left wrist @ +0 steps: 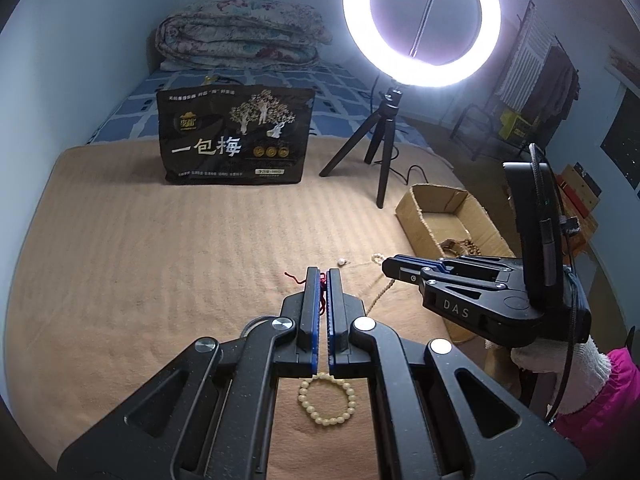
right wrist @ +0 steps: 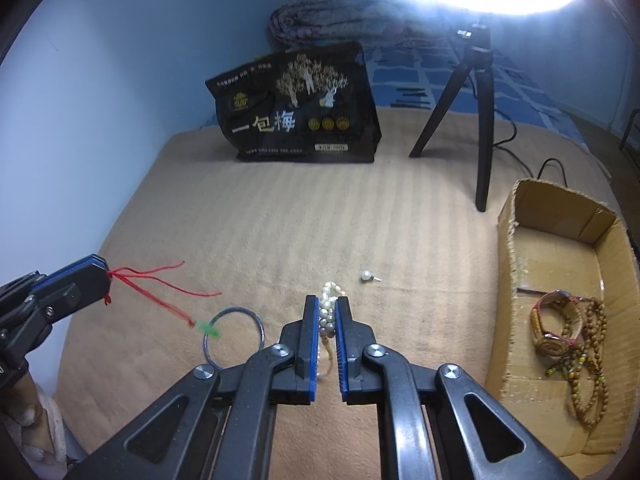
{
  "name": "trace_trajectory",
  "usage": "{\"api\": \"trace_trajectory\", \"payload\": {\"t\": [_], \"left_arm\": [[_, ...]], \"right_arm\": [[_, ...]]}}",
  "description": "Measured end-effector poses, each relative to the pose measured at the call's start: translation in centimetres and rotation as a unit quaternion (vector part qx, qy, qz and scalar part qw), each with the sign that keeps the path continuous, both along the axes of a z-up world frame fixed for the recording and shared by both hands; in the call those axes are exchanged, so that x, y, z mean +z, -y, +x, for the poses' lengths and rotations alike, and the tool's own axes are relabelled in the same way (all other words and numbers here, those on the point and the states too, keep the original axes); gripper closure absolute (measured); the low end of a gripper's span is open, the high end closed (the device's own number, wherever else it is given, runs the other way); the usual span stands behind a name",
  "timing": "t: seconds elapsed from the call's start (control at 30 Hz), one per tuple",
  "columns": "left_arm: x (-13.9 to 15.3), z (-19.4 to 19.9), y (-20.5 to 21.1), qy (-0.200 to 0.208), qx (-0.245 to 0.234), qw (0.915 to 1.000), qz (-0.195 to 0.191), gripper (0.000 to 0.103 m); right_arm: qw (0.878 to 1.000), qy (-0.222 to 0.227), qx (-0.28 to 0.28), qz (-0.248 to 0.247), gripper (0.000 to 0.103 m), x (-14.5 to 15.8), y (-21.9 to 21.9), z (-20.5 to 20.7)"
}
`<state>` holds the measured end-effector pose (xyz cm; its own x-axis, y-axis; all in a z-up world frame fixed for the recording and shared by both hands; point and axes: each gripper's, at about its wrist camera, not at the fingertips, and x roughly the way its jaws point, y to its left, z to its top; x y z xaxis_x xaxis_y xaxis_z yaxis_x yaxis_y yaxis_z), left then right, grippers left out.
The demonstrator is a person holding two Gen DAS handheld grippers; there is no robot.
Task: Organize jewelry
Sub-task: 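Carry the bangle with the left tool while the right tool carries the pearls to the box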
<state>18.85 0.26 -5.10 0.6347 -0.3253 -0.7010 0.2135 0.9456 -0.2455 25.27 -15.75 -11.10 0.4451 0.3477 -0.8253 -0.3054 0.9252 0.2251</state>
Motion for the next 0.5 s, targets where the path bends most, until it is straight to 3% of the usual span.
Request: {"api": "trace_trajectory", "payload": {"t": [0.5], "left_arm": [[2.1, -0.2, 2.7, 0.02, -0.013, 0.9996, -0.015, 0.103]], "right_arm": [[0.998, 0.052, -0.026, 0.032, 0.098, 5.5, 4.2, -1.2]]}}
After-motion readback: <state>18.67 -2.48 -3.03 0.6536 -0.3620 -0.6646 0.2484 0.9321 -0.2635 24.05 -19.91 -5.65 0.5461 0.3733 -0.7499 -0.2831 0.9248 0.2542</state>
